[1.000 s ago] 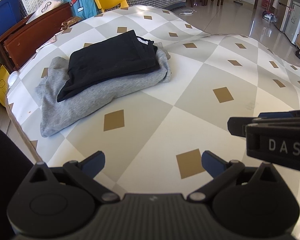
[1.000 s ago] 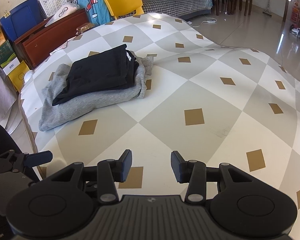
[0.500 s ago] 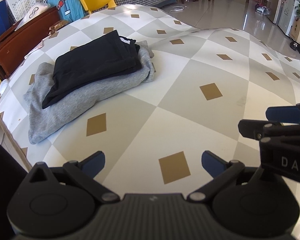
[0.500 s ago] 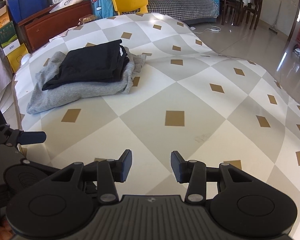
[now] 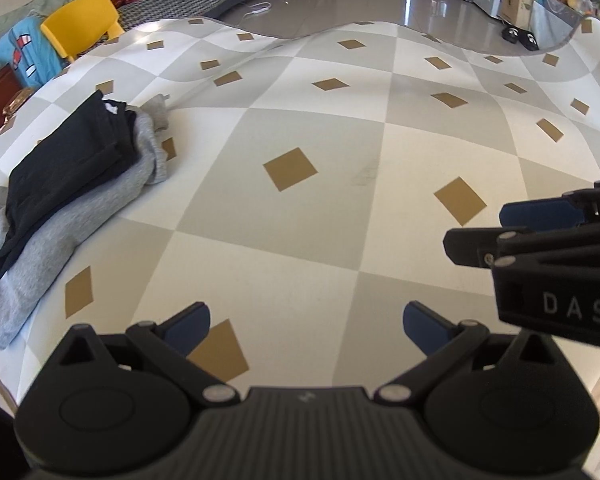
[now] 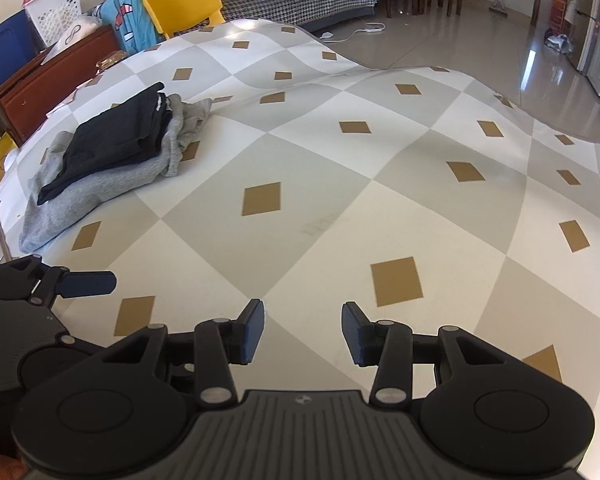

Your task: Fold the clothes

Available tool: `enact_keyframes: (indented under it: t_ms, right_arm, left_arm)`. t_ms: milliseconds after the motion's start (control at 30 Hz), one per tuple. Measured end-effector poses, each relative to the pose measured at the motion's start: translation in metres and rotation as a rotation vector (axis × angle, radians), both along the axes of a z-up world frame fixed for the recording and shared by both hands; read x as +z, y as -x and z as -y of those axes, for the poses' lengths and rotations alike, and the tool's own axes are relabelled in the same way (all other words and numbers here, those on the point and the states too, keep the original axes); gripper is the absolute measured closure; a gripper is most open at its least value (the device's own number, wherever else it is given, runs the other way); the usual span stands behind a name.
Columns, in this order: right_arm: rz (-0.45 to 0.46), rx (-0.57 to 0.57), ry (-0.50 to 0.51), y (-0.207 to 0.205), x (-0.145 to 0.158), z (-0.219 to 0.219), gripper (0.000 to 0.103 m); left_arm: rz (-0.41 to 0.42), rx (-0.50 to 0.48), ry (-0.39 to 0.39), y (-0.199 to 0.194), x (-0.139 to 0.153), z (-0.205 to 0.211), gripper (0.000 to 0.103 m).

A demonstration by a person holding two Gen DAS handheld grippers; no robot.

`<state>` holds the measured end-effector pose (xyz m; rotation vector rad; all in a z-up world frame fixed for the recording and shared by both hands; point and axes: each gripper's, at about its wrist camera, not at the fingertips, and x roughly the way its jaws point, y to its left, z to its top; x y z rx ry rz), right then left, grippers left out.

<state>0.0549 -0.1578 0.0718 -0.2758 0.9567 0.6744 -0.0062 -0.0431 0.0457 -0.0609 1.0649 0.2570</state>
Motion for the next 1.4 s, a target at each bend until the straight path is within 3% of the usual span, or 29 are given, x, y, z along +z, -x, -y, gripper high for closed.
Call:
enact_keyframes:
  t_ms: [333, 500, 667, 933, 1200, 1400]
  right_arm:
    - [0.033, -0.109, 0.048, -0.031, -0.036, 0.048, 0.062]
    - [0.054, -0.187, 0.103, -0.048, -0.057, 0.063, 0.062]
    - [0.084, -0.305, 0.089, -0.065, -0.066, 0.084, 0.061]
    - [0.186, -0.513, 0.042, -0.08, -0.072, 0.116, 0.058]
    - [0.322, -0.619, -0.008, -0.091, -0.083, 0.124, 0.057]
    - [0.359, -0.604, -0.017, -0.1, -0.088, 0.119, 0.049]
  left_arm:
    - [-0.056, -0.148, -0.075, -0.037, -0.017, 0.011, 0.0]
    - [-0.026, -0.202, -0.054, -0.058, -0.021, 0.015, 0.0]
    - [-0.037, -0.195, 0.002, -0.079, -0.037, 0.013, 0.0]
    - [-0.045, -0.18, 0.016, -0.095, -0.049, 0.013, 0.0]
    - [-0.019, -0.205, -0.006, -0.099, -0.047, 0.023, 0.0]
    - [-0.028, -0.195, -0.008, -0.1, -0.05, 0.02, 0.0]
